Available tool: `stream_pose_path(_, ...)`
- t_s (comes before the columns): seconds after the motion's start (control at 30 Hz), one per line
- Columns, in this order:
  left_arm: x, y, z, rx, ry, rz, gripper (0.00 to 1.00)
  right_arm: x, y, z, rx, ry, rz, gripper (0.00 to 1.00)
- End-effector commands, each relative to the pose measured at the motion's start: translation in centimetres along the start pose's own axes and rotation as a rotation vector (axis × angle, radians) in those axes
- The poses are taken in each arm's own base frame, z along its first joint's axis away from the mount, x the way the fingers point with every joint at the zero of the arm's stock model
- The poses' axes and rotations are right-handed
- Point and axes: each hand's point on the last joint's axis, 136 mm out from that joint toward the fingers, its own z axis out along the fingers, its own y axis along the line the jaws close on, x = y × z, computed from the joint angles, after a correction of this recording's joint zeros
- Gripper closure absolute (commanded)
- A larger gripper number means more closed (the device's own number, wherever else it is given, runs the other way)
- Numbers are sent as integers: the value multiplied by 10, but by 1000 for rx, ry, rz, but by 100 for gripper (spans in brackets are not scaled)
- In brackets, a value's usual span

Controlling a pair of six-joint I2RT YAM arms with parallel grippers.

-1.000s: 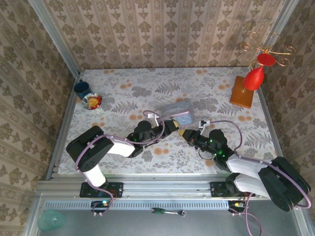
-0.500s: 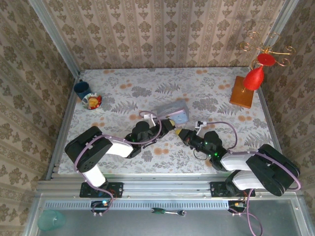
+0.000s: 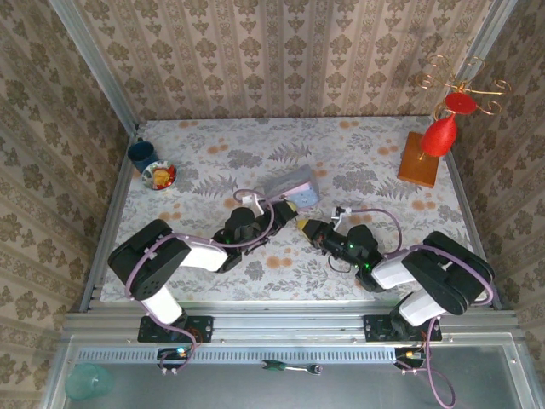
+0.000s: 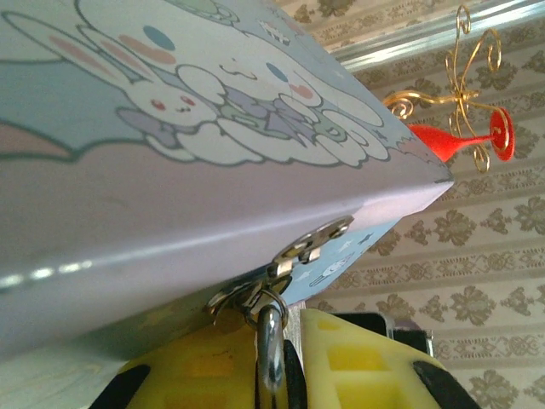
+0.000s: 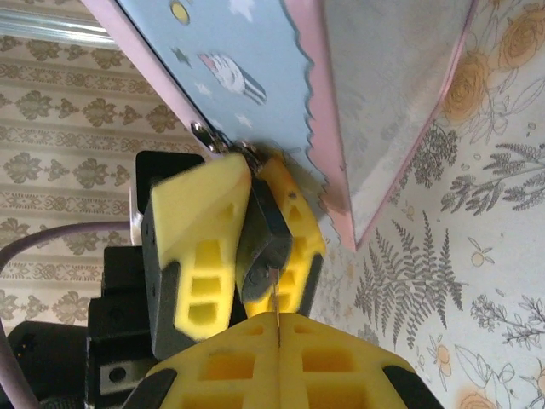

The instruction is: Unlock a padlock with a key

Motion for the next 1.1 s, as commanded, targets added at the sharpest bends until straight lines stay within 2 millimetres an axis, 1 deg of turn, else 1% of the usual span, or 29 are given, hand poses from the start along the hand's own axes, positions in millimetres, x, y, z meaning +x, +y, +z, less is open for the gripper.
stream_pose_path(0.0,-46,-92,-18,287,-163,29,100,6,-13,-1,34,30,6,100)
stream_pose_path(0.13,-50,-96,-25,301,-173,19,100,1,-7,-1,14,28,-12,100)
stream_pose_path(0.2,-50,-99,-26,308,-168,27,100,-1,-1,-1,-3,21,-19,100)
stream_pose_path(0.3,-50,-93,-27,294,-167,23,100,-6,16,-3,-51,11,-49,100)
stream_pose_path(0.4,-49,-87,-27,281,-158,17,100,-8,39,-6,-113,9,-103,100)
stream_pose_path(0.53,-43,-85,-25,279,-126,9,100,-6,56,-10,-159,19,-139,100)
stream_pose_path(0.67,-31,-89,-20,294,-61,7,100,-4,71,-7,-206,42,-152,100)
stream_pose_path(0.73,-22,-90,-17,301,-16,3,100,-5,75,-7,-215,40,-158,100)
stream_pose_path(0.87,-8,-82,-15,284,26,-23,100,-5,78,-8,-223,40,-167,100)
stream_pose_path(0.93,-5,-82,-15,287,36,-24,100,-5,74,-8,-210,42,-164,100)
stream_pose_path(1.0,-4,-85,-16,295,42,-20,100,-6,66,-8,-184,41,-156,100)
stream_pose_path(1.07,-7,-85,-17,296,45,-25,100,-6,59,-11,-170,46,-152,100)
